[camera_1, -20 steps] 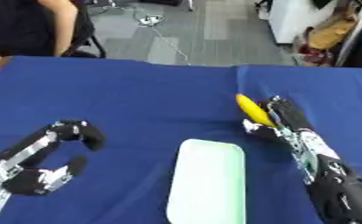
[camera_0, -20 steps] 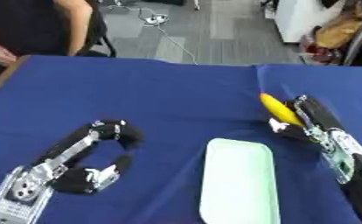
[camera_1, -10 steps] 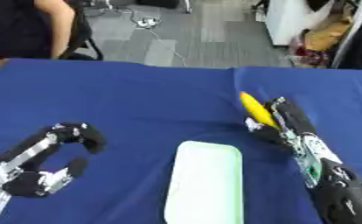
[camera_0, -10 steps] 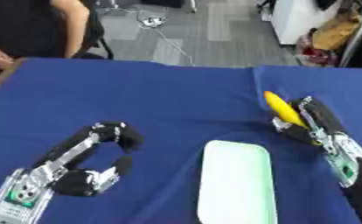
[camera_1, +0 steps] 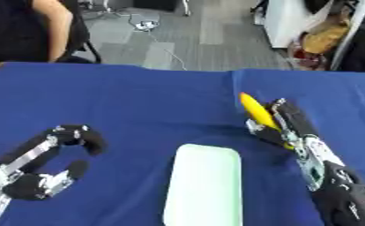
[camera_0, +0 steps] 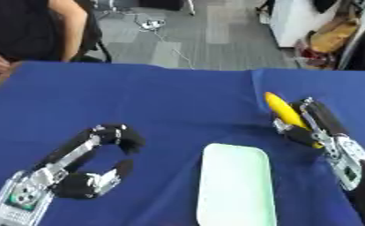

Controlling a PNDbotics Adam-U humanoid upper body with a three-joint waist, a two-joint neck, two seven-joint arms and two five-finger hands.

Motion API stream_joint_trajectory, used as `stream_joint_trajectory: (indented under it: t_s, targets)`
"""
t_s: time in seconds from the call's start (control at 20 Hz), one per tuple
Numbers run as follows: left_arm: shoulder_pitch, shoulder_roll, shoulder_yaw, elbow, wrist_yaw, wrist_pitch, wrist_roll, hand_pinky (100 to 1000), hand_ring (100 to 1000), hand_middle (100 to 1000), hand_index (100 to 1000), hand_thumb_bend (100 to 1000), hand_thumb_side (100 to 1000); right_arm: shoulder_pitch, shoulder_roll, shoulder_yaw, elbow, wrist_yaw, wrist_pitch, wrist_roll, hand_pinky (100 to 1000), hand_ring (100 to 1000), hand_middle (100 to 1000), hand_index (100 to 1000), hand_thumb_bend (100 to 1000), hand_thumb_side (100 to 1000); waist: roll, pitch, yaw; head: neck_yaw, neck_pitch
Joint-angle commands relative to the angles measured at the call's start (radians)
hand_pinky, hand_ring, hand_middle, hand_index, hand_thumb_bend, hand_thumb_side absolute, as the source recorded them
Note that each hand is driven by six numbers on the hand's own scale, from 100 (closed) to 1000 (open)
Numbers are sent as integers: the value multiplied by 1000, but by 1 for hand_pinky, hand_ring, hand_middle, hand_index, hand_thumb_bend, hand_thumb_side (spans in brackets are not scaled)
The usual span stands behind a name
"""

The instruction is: Pick up objects on the table and place them in the box.

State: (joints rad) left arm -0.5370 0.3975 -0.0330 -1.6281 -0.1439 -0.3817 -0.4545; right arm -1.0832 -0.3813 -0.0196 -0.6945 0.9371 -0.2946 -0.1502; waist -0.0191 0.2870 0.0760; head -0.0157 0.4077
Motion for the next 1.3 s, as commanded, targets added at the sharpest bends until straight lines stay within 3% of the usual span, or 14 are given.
stream_joint_trajectory:
  t_s: [0.05, 0.3, 0.5, 0.9, 1.3]
  targets:
    - [-2, 18, 9, -6, 6, 2, 1, 560, 649, 653, 782, 100, 717, -17, -52, 21, -97, -99, -17, 43, 100, 100, 100, 352, 100, 759, 1, -34, -7, 10, -6]
    - [5, 22, 11, -1, 6, 4, 3, 560, 650, 654, 782, 100, 717, -23, -93, 68, -256, -274, -13, 144, 100, 100, 100, 325, 100, 680, -5, -49, -25, 14, -1]
    - [8, 24, 11, 1, 6, 5, 3, 560, 650, 654, 783, 100, 716, -20, -112, 94, -345, -349, 1, 201, 100, 100, 100, 317, 100, 670, -7, -57, -34, 17, 1]
    - [8, 24, 11, 4, 7, 7, 3, 561, 651, 654, 782, 100, 718, -17, -114, 121, -410, -410, 14, 246, 100, 100, 100, 318, 100, 677, -9, -66, -42, 19, 2]
    - [7, 22, 10, 4, 9, 6, 2, 561, 651, 655, 783, 100, 712, 1, -86, 173, -449, -418, -7, 284, 100, 100, 100, 323, 100, 694, -6, -69, -37, 16, 3]
